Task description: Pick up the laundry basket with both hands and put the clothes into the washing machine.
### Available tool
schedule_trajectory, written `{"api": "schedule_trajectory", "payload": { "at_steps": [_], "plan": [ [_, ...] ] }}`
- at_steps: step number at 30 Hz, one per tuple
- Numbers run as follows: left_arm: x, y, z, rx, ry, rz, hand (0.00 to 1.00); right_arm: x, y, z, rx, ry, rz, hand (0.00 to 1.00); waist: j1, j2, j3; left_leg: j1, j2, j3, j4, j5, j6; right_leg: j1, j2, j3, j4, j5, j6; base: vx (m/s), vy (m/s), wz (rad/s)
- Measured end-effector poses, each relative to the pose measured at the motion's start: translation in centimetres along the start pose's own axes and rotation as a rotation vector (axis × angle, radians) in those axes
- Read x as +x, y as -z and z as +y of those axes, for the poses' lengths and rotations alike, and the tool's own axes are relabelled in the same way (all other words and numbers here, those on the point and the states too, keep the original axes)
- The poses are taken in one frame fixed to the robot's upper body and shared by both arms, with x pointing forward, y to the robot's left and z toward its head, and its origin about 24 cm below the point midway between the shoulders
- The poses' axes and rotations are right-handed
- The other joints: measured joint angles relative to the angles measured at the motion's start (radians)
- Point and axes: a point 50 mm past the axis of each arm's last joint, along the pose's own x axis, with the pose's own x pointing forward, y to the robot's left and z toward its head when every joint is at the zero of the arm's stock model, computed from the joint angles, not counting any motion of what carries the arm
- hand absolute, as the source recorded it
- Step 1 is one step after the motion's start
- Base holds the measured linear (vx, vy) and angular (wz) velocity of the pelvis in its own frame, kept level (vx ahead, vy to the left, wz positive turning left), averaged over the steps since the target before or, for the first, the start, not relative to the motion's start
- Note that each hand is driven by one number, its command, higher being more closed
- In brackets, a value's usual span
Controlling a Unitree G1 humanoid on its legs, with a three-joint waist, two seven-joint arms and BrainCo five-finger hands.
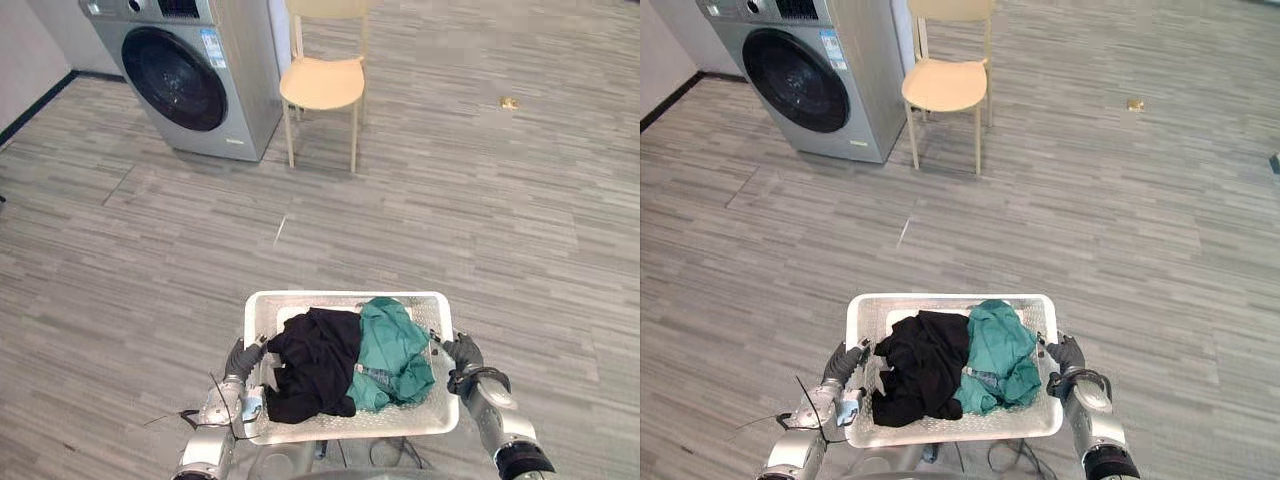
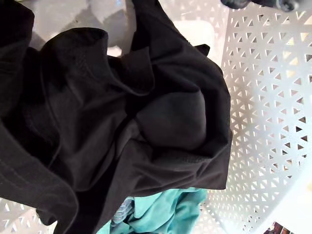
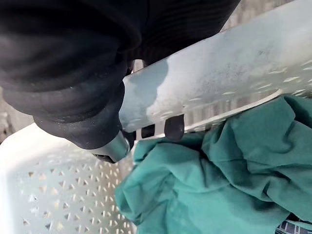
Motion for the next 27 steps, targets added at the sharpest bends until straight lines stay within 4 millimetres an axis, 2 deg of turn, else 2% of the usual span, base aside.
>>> {"api": "schedule_trajectory", "payload": {
  "at_steps": [1, 2, 3, 4, 5, 6, 8, 9, 10, 11, 12, 13, 14, 15, 16, 17, 18, 19, 20, 21, 22, 23, 24, 25, 26, 27],
  "plan": [
    [-0.1, 0.2, 0.1, 0.007, 0.002, 0.009, 1.00, -0.3, 0.4, -0.2, 0.008, 0.008, 0.006, 1.00, -0.011, 0.000, 0.001, 0.037, -0.005, -0.013, 0.001, -0.023, 0.013, -0.030, 0.006, 0.012, 0.110, 0.008, -0.004, 0.72, 0.116, 0.63],
    [-0.4, 0.8, 0.3, 0.017, 0.007, 0.033, 1.00, -0.8, 1.4, -0.5, 0.025, 0.019, 0.031, 1.00, -0.031, 0.003, 0.003, 0.111, -0.009, -0.044, -0.001, -0.052, 0.033, -0.081, 0.023, 0.014, 0.256, -0.008, -0.028, 0.70, 0.071, 0.63],
    [-0.6, 1.1, 0.3, 0.031, 0.021, 0.047, 1.00, -1.3, 2.1, -0.4, 0.037, 0.023, 0.042, 1.00, -0.042, 0.004, 0.005, 0.181, -0.005, -0.067, -0.014, -0.072, 0.045, -0.138, 0.039, 0.001, 0.319, -0.031, -0.064, 0.56, 0.039, 0.48],
    [-0.6, 1.1, 0.3, 0.033, 0.022, 0.046, 1.00, -1.5, 1.8, -0.4, 0.032, 0.020, 0.023, 1.00, -0.041, 0.004, 0.007, 0.214, -0.003, -0.072, -0.031, -0.076, 0.048, -0.173, 0.046, -0.004, 0.327, -0.043, -0.078, 0.43, 0.016, 0.23],
    [-0.6, 0.7, 0.2, 0.026, 0.022, 0.032, 1.00, -1.5, 1.0, -0.1, 0.024, 0.005, -0.008, 1.00, -0.047, 0.006, 0.008, 0.256, 0.006, -0.080, -0.049, -0.090, 0.049, -0.224, 0.064, -0.021, 0.307, -0.060, -0.097, 0.51, 0.002, 0.17],
    [-0.4, -0.2, 0.0, 0.022, 0.032, -0.009, 1.00, -1.7, 0.4, 0.0, 0.034, 0.002, -0.041, 1.00, -0.054, 0.021, 0.015, 0.310, 0.030, -0.096, -0.059, -0.122, 0.042, -0.273, 0.087, -0.048, 0.231, -0.082, -0.102, 0.61, -0.012, 0.27],
    [-0.1, -1.4, -0.4, 0.030, 0.049, -0.054, 1.00, -2.2, 0.2, -0.2, 0.069, 0.018, -0.073, 1.00, -0.057, 0.039, 0.023, 0.377, 0.056, -0.110, -0.078, -0.154, 0.014, -0.317, 0.107, -0.114, -0.005, -0.070, -0.097, 0.55, -0.040, 0.32],
    [0.1, -1.7, -0.4, 0.038, 0.055, -0.066, 1.00, -2.5, 0.0, -0.2, 0.083, 0.016, -0.091, 1.00, -0.067, 0.037, 0.003, 0.406, 0.074, -0.115, -0.102, -0.180, -0.003, -0.321, 0.121, -0.152, -0.278, -0.008, -0.060, 0.51, -0.083, 0.44],
    [0.1, -1.7, -0.2, 0.046, 0.055, -0.063, 1.00, -2.6, 0.3, 0.0, 0.096, 0.016, -0.088, 1.00, -0.081, 0.014, -0.006, 0.451, 0.072, -0.126, -0.148, -0.196, -0.026, -0.313, 0.125, -0.165, -0.496, 0.074, -0.048, 0.51, -0.102, 0.46],
    [0.0, -1.3, -0.2, 0.050, 0.059, -0.049, 1.00, -2.8, 0.7, -0.2, 0.097, 0.021, -0.076, 1.00, -0.082, 0.001, -0.011, 0.495, 0.075, -0.133, -0.171, -0.215, -0.050, -0.316, 0.131, -0.148, -0.551, 0.114, -0.053, 0.43, -0.107, 0.31],
    [-0.1, -1.0, -0.2, 0.056, 0.062, -0.037, 1.00, -2.9, 0.8, -0.3, 0.094, 0.026, -0.068, 1.00, -0.083, 0.003, -0.020, 0.521, 0.084, -0.134, -0.174, -0.237, -0.068, -0.316, 0.142, -0.141, -0.560, 0.133, -0.077, 0.46, -0.144, 0.27],
    [-0.4, -0.5, -0.3, 0.050, 0.065, -0.020, 1.00, -3.1, 1.2, -0.6, 0.092, 0.032, -0.056, 1.00, -0.087, 0.015, -0.049, 0.547, 0.114, -0.148, -0.152, -0.280, -0.106, -0.312, 0.167, -0.146, -0.557, 0.183, -0.135, 0.76, -0.224, 0.47],
    [-0.5, -0.3, -0.4, 0.052, 0.064, -0.017, 1.00, -3.3, 1.4, -0.6, 0.097, 0.036, -0.048, 1.00, -0.100, 0.019, -0.075, 0.522, 0.135, -0.179, -0.054, -0.299, -0.122, -0.300, 0.178, -0.172, -0.545, 0.290, -0.165, 0.79, -0.246, 0.56],
    [-0.6, -0.2, -0.5, 0.049, 0.064, -0.012, 1.00, -3.4, 1.6, -0.7, 0.096, 0.040, -0.040, 1.00, -0.103, 0.032, -0.088, 0.501, 0.153, -0.189, 0.011, -0.299, -0.122, -0.287, 0.192, -0.196, -0.541, 0.308, -0.181, 0.83, -0.284, 0.59],
    [-0.7, 0.0, -0.6, 0.042, 0.062, -0.008, 1.00, -3.5, 1.7, -1.0, 0.093, 0.046, -0.033, 1.00, -0.108, 0.067, -0.107, 0.438, 0.192, -0.196, 0.182, -0.279, -0.154, -0.250, 0.237, -0.235, -0.548, 0.272, -0.206, 0.58, -0.223, 0.37],
    [-0.6, -0.2, -0.4, 0.031, 0.051, -0.012, 1.00, -3.4, 1.5, -1.0, 0.084, 0.041, -0.034, 1.00, -0.107, 0.099, -0.094, 0.374, 0.200, -0.202, 0.347, -0.215, -0.218, -0.214, 0.271, -0.245, -0.553, 0.242, -0.224, 0.72, -0.250, 0.15],
    [-0.7, 0.1, -0.4, 0.009, 0.039, 0.003, 1.00, -3.4, 1.1, -1.1, 0.064, 0.031, -0.038, 1.00, -0.101, 0.130, -0.075, 0.296, 0.201, -0.213, 0.566, -0.047, -0.262, -0.144, 0.306, -0.231, -0.579, 0.211, -0.239, 0.56, -0.162, -0.08],
    [-0.8, 0.4, -0.5, 0.005, 0.039, 0.013, 1.00, -3.4, 1.3, -1.2, 0.064, 0.034, -0.031, 1.00, -0.095, 0.144, -0.077, 0.252, 0.209, -0.211, 0.666, -0.016, -0.273, -0.110, 0.322, -0.223, -0.600, 0.207, -0.245, 0.67, -0.173, -0.09],
    [-1.0, 0.6, -0.7, 0.009, 0.053, 0.021, 1.00, -3.4, 1.4, -1.3, 0.071, 0.039, -0.023, 1.00, -0.080, 0.153, -0.067, 0.164, 0.226, -0.193, 0.815, -0.047, -0.237, -0.032, 0.341, -0.211, -0.639, 0.195, -0.262, 0.74, -0.208, 0.01],
    [-1.1, 0.6, -0.6, 0.010, 0.057, 0.021, 1.00, -3.4, 1.4, -1.3, 0.074, 0.038, -0.020, 1.00, -0.072, 0.139, -0.050, 0.081, 0.239, -0.137, 0.886, -0.106, -0.167, 0.045, 0.342, -0.190, -0.671, 0.175, -0.269, 0.71, -0.218, 0.02],
    [-1.2, 0.7, -0.5, 0.009, 0.055, 0.024, 1.00, -3.4, 1.4, -1.3, 0.073, 0.036, -0.016, 1.00, -0.060, 0.130, -0.047, 0.037, 0.241, -0.116, 0.885, -0.137, -0.147, 0.074, 0.334, -0.177, -0.684, 0.164, -0.267, 0.54, -0.179, -0.15],
    [-1.2, 0.8, -0.6, 0.009, 0.056, 0.027, 1.00, -3.2, 1.5, -1.3, 0.072, 0.038, -0.009, 1.00, -0.048, 0.110, -0.044, -0.023, 0.231, -0.085, 0.828, -0.172, -0.122, 0.110, 0.317, -0.156, -0.697, 0.148, -0.266, 0.36, -0.116, -0.31],
    [-1.3, 0.8, -0.6, 0.006, 0.055, 0.024, 1.00, -2.7, 1.2, -1.5, 0.056, 0.037, -0.005, 1.00, -0.028, 0.097, -0.043, -0.089, 0.203, -0.071, 0.681, -0.191, -0.111, 0.140, 0.296, -0.137, -0.709, 0.120, -0.263, 0.42, -0.091, -0.43],
    [-1.1, 0.5, -0.8, 0.006, 0.062, 0.012, 1.00, -2.1, 0.7, -1.6, 0.058, 0.032, -0.005, 1.00, -0.022, 0.094, -0.039, -0.121, 0.180, -0.079, 0.461, -0.186, -0.117, 0.162, 0.289, -0.118, -0.719, 0.102, -0.253, 0.40, -0.062, -0.42],
    [-1.1, 0.5, -0.8, 0.005, 0.061, 0.011, 1.00, -1.7, 0.4, -1.4, 0.057, 0.027, -0.009, 1.00, -0.020, 0.103, -0.038, -0.133, 0.180, -0.077, 0.356, -0.179, -0.122, 0.180, 0.288, -0.104, -0.725, 0.091, -0.252, 0.46, 0.048, -0.38],
    [-1.1, 0.6, -0.7, -0.004, 0.047, 0.014, 1.00, -1.2, 0.3, -1.2, 0.050, 0.020, -0.004, 1.00, -0.018, 0.119, -0.033, -0.141, 0.177, -0.075, 0.164, -0.131, -0.144, 0.223, 0.288, -0.084, -0.738, 0.067, -0.241, 0.46, 0.093, -0.35]
  ]
}}
